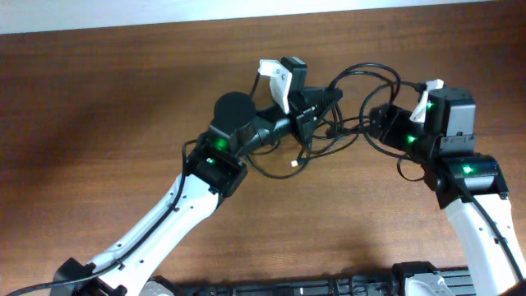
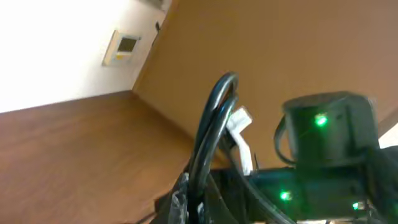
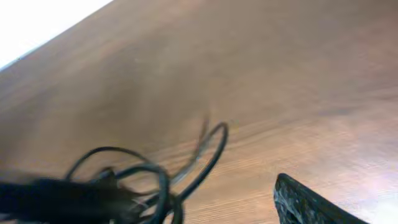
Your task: Untangle cables
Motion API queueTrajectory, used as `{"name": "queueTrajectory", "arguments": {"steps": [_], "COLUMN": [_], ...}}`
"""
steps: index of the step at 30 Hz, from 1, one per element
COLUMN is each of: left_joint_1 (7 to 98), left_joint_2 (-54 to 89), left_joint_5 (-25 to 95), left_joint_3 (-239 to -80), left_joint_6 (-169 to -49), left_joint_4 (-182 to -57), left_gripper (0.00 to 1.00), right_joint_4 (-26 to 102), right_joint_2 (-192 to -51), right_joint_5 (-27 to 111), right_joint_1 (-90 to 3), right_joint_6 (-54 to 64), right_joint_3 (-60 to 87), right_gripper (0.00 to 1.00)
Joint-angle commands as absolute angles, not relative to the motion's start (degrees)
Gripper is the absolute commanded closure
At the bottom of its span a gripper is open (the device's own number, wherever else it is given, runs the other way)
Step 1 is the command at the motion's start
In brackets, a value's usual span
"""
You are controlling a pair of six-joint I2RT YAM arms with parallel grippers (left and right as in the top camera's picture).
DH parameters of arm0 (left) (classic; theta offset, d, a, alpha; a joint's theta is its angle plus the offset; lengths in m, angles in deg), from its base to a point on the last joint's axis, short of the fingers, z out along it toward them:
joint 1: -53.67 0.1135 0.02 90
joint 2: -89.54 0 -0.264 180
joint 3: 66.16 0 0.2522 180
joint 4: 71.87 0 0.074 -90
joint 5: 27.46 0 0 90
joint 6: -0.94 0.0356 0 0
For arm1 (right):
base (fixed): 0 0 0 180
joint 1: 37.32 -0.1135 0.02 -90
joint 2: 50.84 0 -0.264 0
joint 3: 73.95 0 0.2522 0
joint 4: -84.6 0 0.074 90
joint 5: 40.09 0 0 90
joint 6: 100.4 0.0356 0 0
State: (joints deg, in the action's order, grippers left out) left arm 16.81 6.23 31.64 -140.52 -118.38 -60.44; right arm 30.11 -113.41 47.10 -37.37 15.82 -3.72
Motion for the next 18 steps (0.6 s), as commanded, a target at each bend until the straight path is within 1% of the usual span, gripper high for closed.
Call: {"name": "queueTrajectory", "arguments": {"steps": [1, 3, 6, 8, 9, 11, 13, 16, 18], "left_joint_1": [20.66, 23.63, 29.2, 31.15, 31.24, 31.21, 30.82, 29.95, 29.34], "left_joint_2": [8.94, 10.54, 13.23, 13.51, 13.51, 13.49, 13.51, 13.49, 13.49], "left_joint_5": [28.84, 28.82, 28.87, 28.87, 28.84, 28.82, 28.84, 28.74, 27.4], "left_joint_3": [-141.15, -141.15, -141.15, -141.15, -141.15, -141.15, -141.15, -141.15, -141.15], "left_joint_6": [-117.47, -117.73, -117.73, -119.0, -119.19, -119.22, -121.42, -125.18, -129.86], "left_joint_4": [-57.36, -57.4, -58.06, -59.65, -61.05, -62.45, -62.34, -62.47, -62.56], "left_gripper": [1.0, 1.0, 1.0, 1.0, 1.0, 1.0, 1.0, 1.0, 1.0], "right_joint_4": [25.58, 24.6, 24.62, 25.27, 26.59, 29.41, 31.02, 32.62, 34.83], "right_joint_2": [-113.1, -113.12, -113.3, -113.3, -113.3, -113.3, -113.3, -113.3, -113.3], "right_joint_5": [63.45, 66.27, 66.0, 62.59, 59.42, 49.83, 38.57, 26.62, 20.5], "right_joint_1": [-37.63, -37.59, -37.59, -37.59, -37.63, -37.7, -37.7, -37.7, -37.7], "right_joint_6": [15.77, 15.8, 15.97, 16.17, 14.37, 5.33, -3.88, -11.02, -12.99], "right_joint_3": [-3.31, -3.4, -3.4, -3.4, -3.4, -3.4, -3.4, -3.4, -3.4], "right_gripper": [0.21, 0.21, 0.2, 0.15, 0.14, 0.14, 0.11, 0.09, 0.09]}}
